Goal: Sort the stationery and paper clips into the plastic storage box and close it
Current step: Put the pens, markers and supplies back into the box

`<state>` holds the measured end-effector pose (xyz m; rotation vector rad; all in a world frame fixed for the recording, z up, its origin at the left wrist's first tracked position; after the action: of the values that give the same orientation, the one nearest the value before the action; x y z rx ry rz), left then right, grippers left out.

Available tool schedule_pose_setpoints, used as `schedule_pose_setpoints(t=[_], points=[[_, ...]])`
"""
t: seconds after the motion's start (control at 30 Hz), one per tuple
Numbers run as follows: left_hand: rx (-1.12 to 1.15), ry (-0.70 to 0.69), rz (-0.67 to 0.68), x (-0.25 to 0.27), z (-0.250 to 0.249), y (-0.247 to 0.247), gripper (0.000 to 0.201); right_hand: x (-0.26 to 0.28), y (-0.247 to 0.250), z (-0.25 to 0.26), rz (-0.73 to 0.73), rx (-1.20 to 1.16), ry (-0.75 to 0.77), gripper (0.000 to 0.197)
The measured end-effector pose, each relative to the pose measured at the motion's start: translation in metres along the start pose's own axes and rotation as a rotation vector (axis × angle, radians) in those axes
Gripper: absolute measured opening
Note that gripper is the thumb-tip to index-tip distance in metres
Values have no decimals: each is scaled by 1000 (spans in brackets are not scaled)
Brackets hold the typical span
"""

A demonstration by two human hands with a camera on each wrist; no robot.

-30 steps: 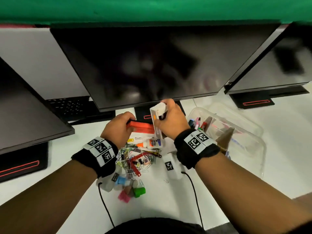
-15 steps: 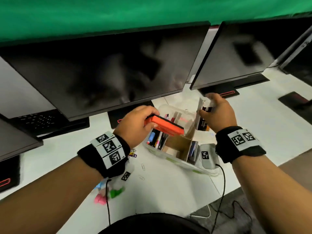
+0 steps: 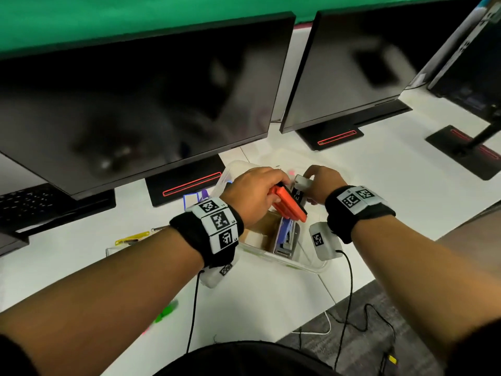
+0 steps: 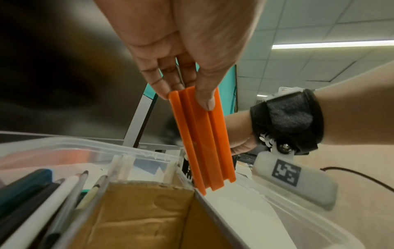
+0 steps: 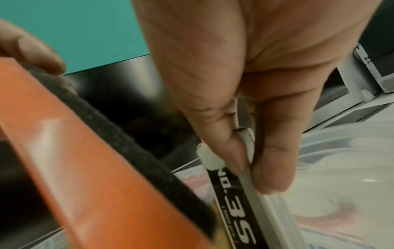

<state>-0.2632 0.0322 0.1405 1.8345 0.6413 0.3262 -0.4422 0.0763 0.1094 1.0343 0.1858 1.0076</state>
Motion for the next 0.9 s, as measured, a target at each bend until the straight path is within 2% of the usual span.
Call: schedule_pose_setpoints(t=[0.1, 0.23, 0.33, 0.4, 0.53, 0.6, 0.67, 0.73, 0.83, 0.9], points=[[19, 9, 22, -1, -3, -6, 36, -2, -1, 0, 17, 61, 19, 35], [40, 21, 32, -2, -2, -9, 34, 0, -1, -4, 68, 150, -3, 34], [43, 16, 32, -4, -1, -12, 33, 1, -3, -6, 173, 135, -52, 52], [43, 20, 34, -6, -1, -14, 33, 2, -1, -4, 179, 156, -39, 55], [36, 35, 22, -8, 1, -17, 32, 12, 17, 12, 94, 159, 63, 48], [37, 50, 9, -10, 2, -18, 32, 24, 25, 22, 148, 97, 98, 49], [58, 68, -17, -12, 2, -18, 32, 36, 25, 31, 263, 55, 118, 49], [98, 64, -38, -12, 0, -17, 30, 41, 16, 34, 290, 89, 147, 37], [169, 59, -54, -10, 0, -13, 27, 39, 11, 31, 195, 163, 142, 22], [146, 70, -84, -8, 10, -11, 26, 36, 18, 25, 135, 192, 96, 19]])
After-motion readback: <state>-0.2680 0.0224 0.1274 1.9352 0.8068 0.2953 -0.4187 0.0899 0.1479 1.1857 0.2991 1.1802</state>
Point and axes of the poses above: each hand's wrist, its own x-axis away from the middle knuckle, its own y-axis out of the back of the hand, z = x × y, the point moved 1 cm from there along -x, towards the middle knuckle, and after that the axes turned 12 degrees about -x, right-handed, at the moved point
